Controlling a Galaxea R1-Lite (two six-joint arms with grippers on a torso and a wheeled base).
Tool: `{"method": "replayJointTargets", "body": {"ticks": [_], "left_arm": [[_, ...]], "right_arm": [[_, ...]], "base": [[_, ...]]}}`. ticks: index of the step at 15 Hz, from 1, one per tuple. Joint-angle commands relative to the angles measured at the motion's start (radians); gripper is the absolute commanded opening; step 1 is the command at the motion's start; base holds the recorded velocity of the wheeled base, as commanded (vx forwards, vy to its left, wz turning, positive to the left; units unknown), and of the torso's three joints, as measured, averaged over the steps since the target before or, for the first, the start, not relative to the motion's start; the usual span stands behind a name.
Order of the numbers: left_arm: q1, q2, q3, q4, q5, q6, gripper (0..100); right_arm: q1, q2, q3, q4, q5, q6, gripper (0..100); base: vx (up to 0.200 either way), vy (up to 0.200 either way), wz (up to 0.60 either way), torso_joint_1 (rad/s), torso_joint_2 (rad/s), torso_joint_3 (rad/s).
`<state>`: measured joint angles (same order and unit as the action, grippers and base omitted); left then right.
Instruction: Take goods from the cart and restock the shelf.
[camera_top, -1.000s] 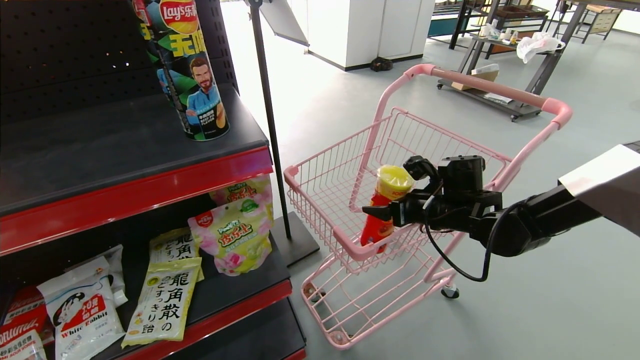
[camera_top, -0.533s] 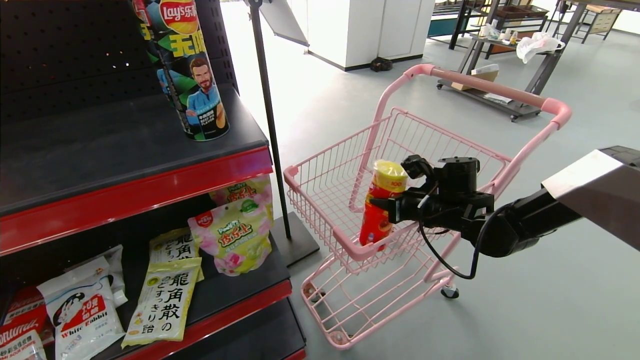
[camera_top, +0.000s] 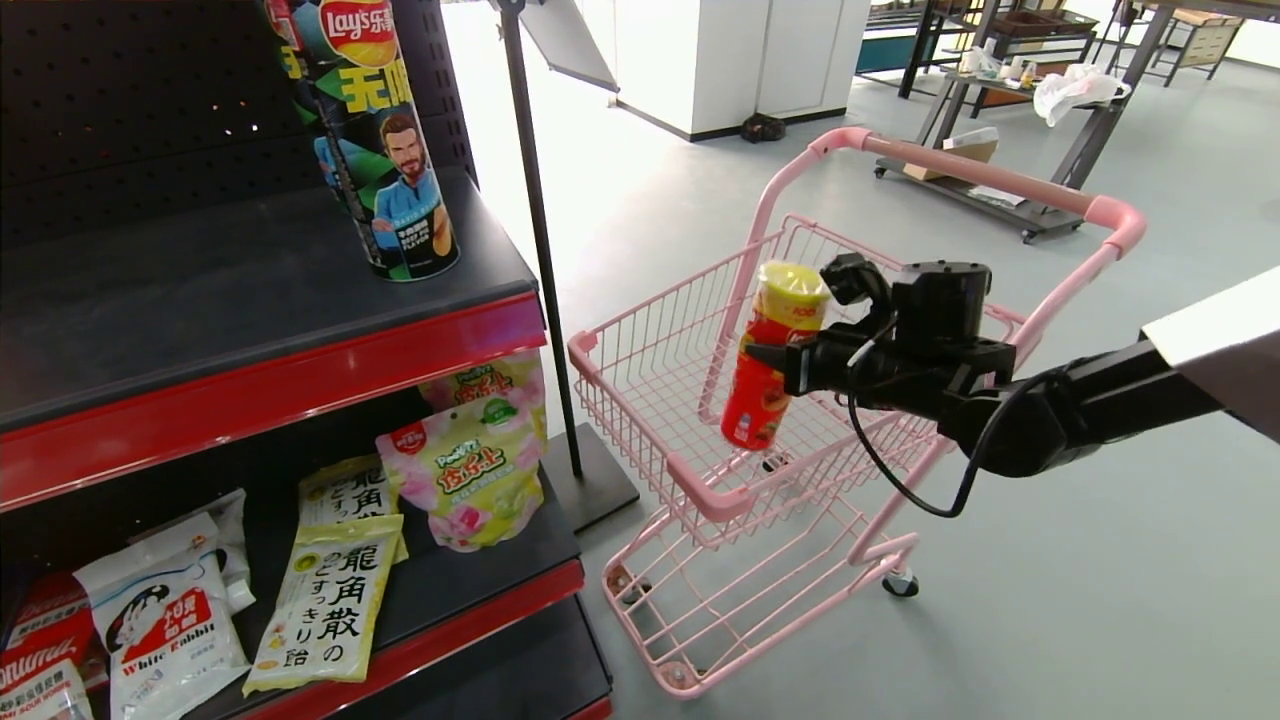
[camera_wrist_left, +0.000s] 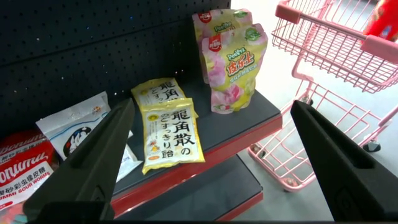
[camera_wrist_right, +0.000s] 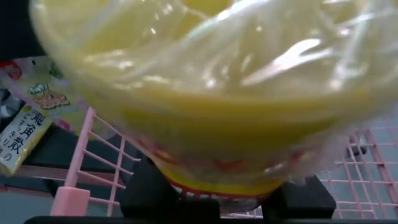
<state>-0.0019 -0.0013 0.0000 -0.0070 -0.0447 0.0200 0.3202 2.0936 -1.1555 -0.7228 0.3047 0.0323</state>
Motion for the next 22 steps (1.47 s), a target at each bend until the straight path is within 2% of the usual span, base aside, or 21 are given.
{"method": "replayJointTargets", "body": {"ticks": [1, 3, 4, 6, 9, 14, 17, 22], "left_arm": [[0.000, 0.001, 0.000, -0.001, 0.000, 0.000, 100], [0.000, 0.001, 0.000, -0.001, 0.000, 0.000, 100], [0.000, 0.001, 0.000, -0.001, 0.000, 0.000, 100], [0.000, 0.001, 0.000, -0.001, 0.000, 0.000, 100], [0.000, 0.001, 0.000, 0.001, 0.000, 0.000, 100], [0.000, 0.001, 0.000, -0.001, 0.000, 0.000, 100], [-0.001, 0.001, 0.000, -0.001, 0.000, 0.000, 100], [0.000, 0.001, 0.000, 0.001, 0.000, 0.000, 100]], "right_arm": [[0.002, -0.106, -0.038, 0.020, -0.004, 0.000, 0], [0.003, -0.193, -0.027, 0.097, -0.004, 0.000, 0], [0.003, -0.264, -0.024, 0.161, -0.022, -0.003, 0], [0.020, -0.340, 0.025, 0.192, -0.095, -0.015, 0], [0.086, -0.489, 0.214, 0.256, -0.098, -0.009, 0], [0.094, -0.489, 0.229, 0.256, -0.084, -0.015, 0], [0.099, -0.504, 0.244, 0.258, -0.018, -0.026, 0], [0.095, -0.506, 0.295, 0.256, -0.015, -0.078, 0]], "base": [[0.000, 0.000, 0.00, 0.000, 0.00, 0.000], [0.000, 0.000, 0.00, 0.000, 0.00, 0.000], [0.000, 0.000, 0.00, 0.000, 0.00, 0.000], [0.000, 0.000, 0.00, 0.000, 0.00, 0.000], [0.000, 0.000, 0.00, 0.000, 0.00, 0.000], [0.000, 0.000, 0.00, 0.000, 0.00, 0.000], [0.000, 0.000, 0.00, 0.000, 0.00, 0.000], [0.000, 0.000, 0.00, 0.006, -0.02, -0.018]]}}
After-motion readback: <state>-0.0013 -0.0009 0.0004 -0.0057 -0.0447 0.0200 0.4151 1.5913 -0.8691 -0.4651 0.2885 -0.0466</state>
